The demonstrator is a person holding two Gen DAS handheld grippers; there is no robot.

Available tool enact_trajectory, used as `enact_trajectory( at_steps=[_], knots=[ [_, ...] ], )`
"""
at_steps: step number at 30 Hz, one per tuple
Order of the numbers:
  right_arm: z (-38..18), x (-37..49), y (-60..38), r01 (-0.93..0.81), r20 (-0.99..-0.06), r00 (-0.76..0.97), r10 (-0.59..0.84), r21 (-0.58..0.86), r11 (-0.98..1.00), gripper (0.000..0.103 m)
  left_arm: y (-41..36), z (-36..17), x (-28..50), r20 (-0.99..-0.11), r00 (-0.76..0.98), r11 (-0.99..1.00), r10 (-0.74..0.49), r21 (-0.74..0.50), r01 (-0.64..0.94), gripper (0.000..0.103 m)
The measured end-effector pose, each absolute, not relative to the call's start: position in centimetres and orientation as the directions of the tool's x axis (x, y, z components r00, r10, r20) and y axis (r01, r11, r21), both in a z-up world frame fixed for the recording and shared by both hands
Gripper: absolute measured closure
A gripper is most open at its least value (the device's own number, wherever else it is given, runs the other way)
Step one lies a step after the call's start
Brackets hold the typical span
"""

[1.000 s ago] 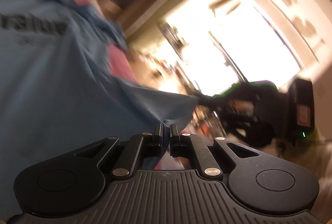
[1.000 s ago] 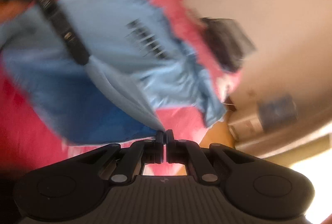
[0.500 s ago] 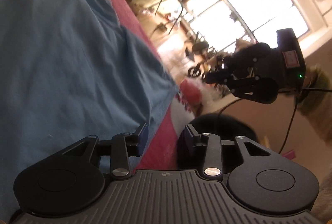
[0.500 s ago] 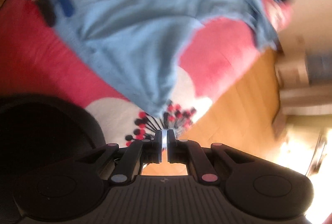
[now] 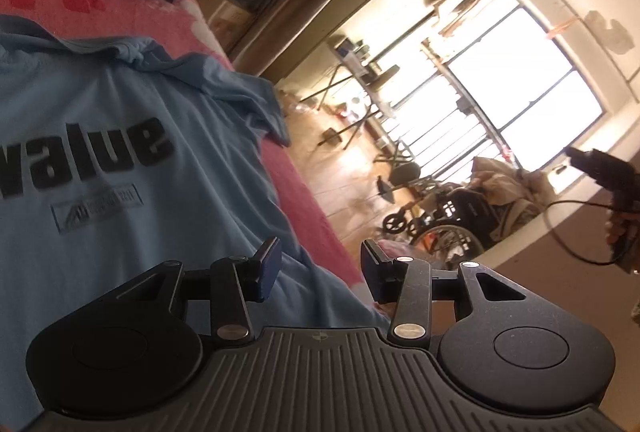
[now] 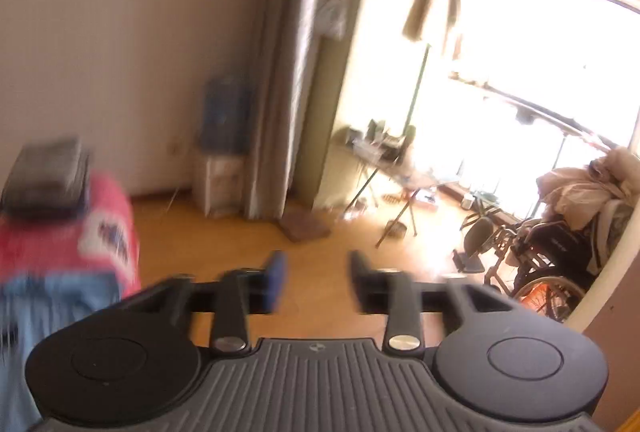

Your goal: Fold clothes

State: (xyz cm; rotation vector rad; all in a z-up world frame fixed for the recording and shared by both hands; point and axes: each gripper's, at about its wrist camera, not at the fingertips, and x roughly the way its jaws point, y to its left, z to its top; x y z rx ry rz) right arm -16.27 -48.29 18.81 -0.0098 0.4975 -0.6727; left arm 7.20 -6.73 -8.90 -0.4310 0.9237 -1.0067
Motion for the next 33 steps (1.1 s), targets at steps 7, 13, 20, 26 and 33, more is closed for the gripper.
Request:
enact_trajectory(
  at_steps=[7, 13, 20, 26, 33],
  knots=[
    [18.7, -13.4, -48.3, 0.502, -0.487, 0.691, -0.534, -0.209, 0.839, 0.053, -10.0, -8.3, 8.8, -0.616, 0.145, 0.567, -0.775, -0.574, 0.591, 0.059],
    [15.7, -15.3, -48.9, 0.374, -0.282, 0.878, -0.387, -0.101, 0.922, 0.049, -16.4, -8.7, 7.4, -0.657, 0.160, 0.569, -0.737, -0.477, 0.670, 0.059],
    [7.2, -17.1, -52.0, -0.065, -0.263, 0.945, 0.194, 0.430, 0.900, 0.032, -19.6, -6.9, 4.7, -0.743, 0.231, 0.640, -0.628, -0.324, 0.697, 0.059],
    [-5.7, -14.2, -49.2, -0.082, -0.650, 0.598, 0.470, 0.534, 0.842, 0.057, -21.3, -6.3, 3.1, -0.816, 0.274, 0.668, -0.509, -0.173, 0.724, 0.059],
    [-11.9, -11.8, -47.3, -0.119, -0.697, 0.567, 0.439, 0.458, 0.881, 0.076, -21.7, -8.3, 4.0, -0.780, 0.422, 0.769, -0.463, -0.116, 0.629, 0.060]
  ],
)
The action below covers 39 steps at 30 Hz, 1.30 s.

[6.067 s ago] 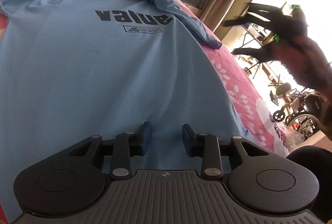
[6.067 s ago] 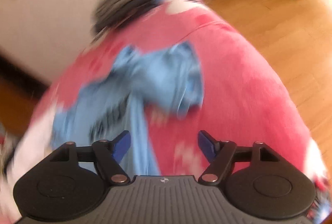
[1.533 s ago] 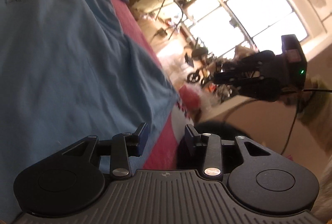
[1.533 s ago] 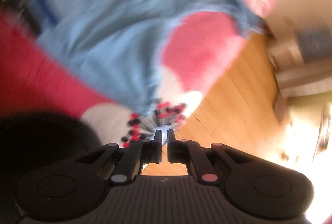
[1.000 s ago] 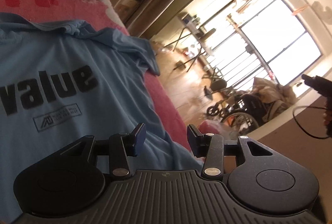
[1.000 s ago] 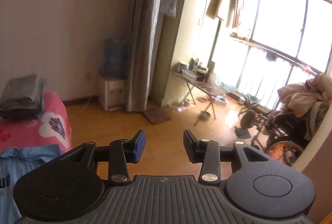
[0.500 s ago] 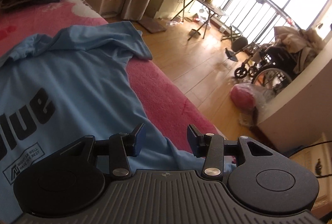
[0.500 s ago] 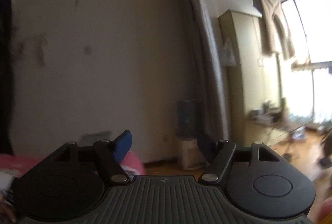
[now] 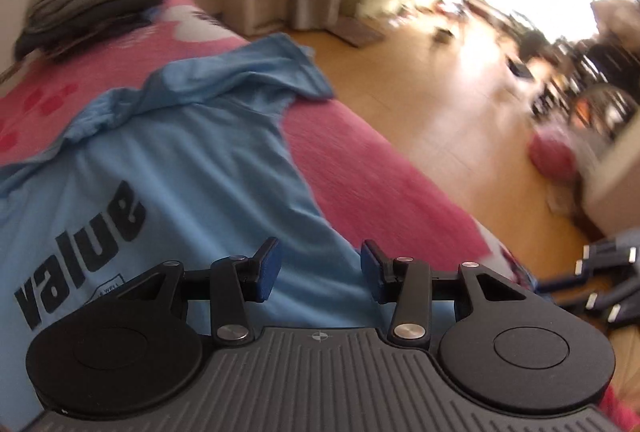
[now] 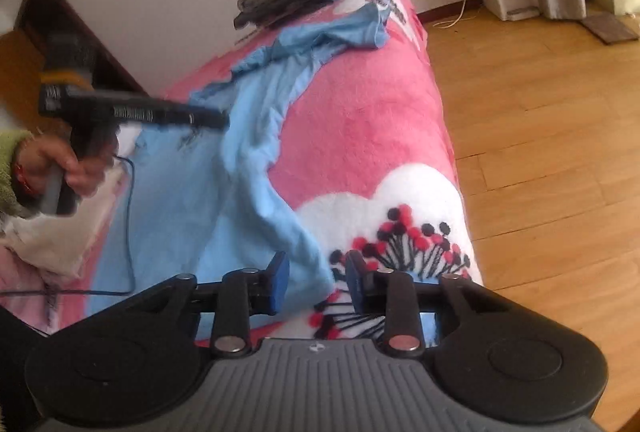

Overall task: Fold clothes
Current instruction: 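Grasp the T-shirt edge with the right gripper and lift it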

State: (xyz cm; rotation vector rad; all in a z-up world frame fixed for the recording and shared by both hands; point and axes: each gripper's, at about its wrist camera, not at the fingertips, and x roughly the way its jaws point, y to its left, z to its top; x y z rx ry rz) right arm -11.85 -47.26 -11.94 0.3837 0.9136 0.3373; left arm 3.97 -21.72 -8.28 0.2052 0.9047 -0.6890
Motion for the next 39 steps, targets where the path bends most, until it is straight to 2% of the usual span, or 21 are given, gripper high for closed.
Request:
enact_trajectory(
  at_steps=[2, 4, 5, 7, 13, 15, 21, 23, 26, 28, 34, 36, 37, 39],
  knots=[
    [-12.3, -12.5, -47.1, -0.117, -0.703, 0.560, 0.438, 0.456, 0.882, 0.080, -21.8, -9.0, 4.3, -0.767, 0.456, 0.790, -0.452, -0.107, 0.603, 0.060],
    [-12.6, -13.3, -47.0, -0.116, -0.708, 0.553, 0.439, 0.456, 0.882, 0.096, -21.9, -9.9, 4.7, -0.764, 0.475, 0.807, -0.436, -0.098, 0.583, 0.060],
    [-12.8, -13.6, -47.0, -0.115, -0.710, 0.550, 0.440, 0.457, 0.882, 0.099, -22.0, -10.2, 4.8, -0.764, 0.484, 0.811, -0.427, -0.087, 0.578, 0.060],
    [-12.4, -14.4, -47.1, -0.112, -0.694, 0.568, 0.443, 0.469, 0.876, 0.100, -22.2, -11.0, 5.1, -0.762, 0.512, 0.824, -0.396, -0.050, 0.564, 0.060],
    [-10.2, -18.9, -48.4, -0.034, -0.593, 0.580, 0.558, 0.667, 0.744, 0.101, -21.0, -11.9, 6.6, -0.770, 0.541, 0.867, -0.337, -0.030, 0.498, 0.060],
    [-10.9, -19.7, -48.6, 0.038, -0.599, 0.560, 0.572, 0.709, 0.705, 0.101, -20.7, -12.0, 6.9, -0.769, 0.548, 0.872, -0.329, -0.026, 0.488, 0.060],
    [-10.4, -20.7, -49.8, 0.097, -0.583, 0.613, 0.533, 0.725, 0.682, 0.101, -20.6, -12.5, 7.6, -0.758, 0.562, 0.872, -0.330, -0.016, 0.490, 0.060],
    [-11.1, -20.5, -49.4, 0.115, -0.639, 0.571, 0.515, 0.684, 0.720, 0.101, -20.5, -12.6, 7.7, -0.757, 0.566, 0.872, -0.326, -0.010, 0.490, 0.060],
    [-13.0, -20.3, -48.7, 0.183, -0.770, 0.440, 0.463, 0.581, 0.793, 0.099, -20.5, -12.4, 7.7, -0.756, 0.570, 0.873, -0.324, -0.006, 0.488, 0.060],
    [-12.4, -20.7, -49.0, 0.177, -0.792, 0.452, 0.411, 0.531, 0.828, 0.098, -20.4, -12.3, 7.8, -0.753, 0.574, 0.874, -0.323, -0.004, 0.486, 0.060],
    [-7.9, -16.7, -51.4, 0.055, -0.699, 0.615, 0.364, 0.498, 0.865, 0.098, -19.5, -11.2, 7.8, -0.743, 0.596, 0.887, -0.305, 0.008, 0.463, 0.060],
    [-7.3, -12.9, -51.7, 0.009, -0.647, 0.647, 0.404, 0.535, 0.845, 0.096, -19.0, -10.5, 7.7, -0.742, 0.598, 0.889, -0.303, 0.006, 0.459, 0.060],
    [-7.2, -11.0, -51.8, -0.007, -0.619, 0.657, 0.430, 0.565, 0.825, 0.093, -18.6, -10.1, 7.5, -0.739, 0.600, 0.889, -0.305, 0.005, 0.459, 0.060],
    [-7.7, -6.7, -51.8, -0.015, -0.583, 0.657, 0.478, 0.624, 0.781, 0.074, -17.7, -9.3, 6.9, -0.730, 0.611, 0.890, -0.306, 0.008, 0.456, 0.060]
  ],
)
